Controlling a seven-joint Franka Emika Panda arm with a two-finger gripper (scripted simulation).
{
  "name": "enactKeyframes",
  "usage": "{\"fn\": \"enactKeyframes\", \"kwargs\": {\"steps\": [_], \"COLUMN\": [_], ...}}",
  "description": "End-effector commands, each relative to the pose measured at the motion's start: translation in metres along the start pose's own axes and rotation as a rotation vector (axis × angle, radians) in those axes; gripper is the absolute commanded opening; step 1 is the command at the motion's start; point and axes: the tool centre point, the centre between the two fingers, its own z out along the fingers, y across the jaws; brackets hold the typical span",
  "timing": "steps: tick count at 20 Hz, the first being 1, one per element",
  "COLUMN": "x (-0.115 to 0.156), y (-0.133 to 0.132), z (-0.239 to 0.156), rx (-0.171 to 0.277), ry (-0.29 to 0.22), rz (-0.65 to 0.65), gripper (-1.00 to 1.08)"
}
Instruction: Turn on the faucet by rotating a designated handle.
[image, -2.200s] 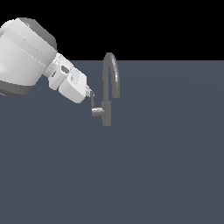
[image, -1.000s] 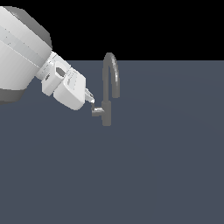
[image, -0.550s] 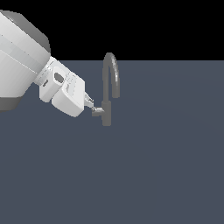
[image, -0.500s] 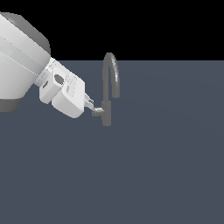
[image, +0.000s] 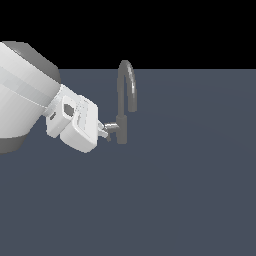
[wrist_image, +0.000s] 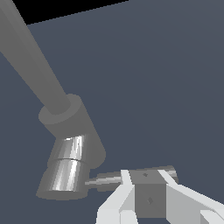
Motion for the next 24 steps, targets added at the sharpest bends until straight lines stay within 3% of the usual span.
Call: {"fn": "enactKeyframes", "kwargs": {"steps": [1,17,18,24], "x": [-0.002,-0.033,-0.032,-0.041], "y": [0.0,0.008,-0.009,-0.015], "z": [0.003,0.046,0.027,0.04], "rx": [-0.002,-0.025,0.011,0.0], "ry": [0.0,0.013,-0.01,-0.003], "rz": [0.001,-0.001,-0.01,-0.008], "gripper": [-1.0,-1.0,-1.0,-1.0]}}
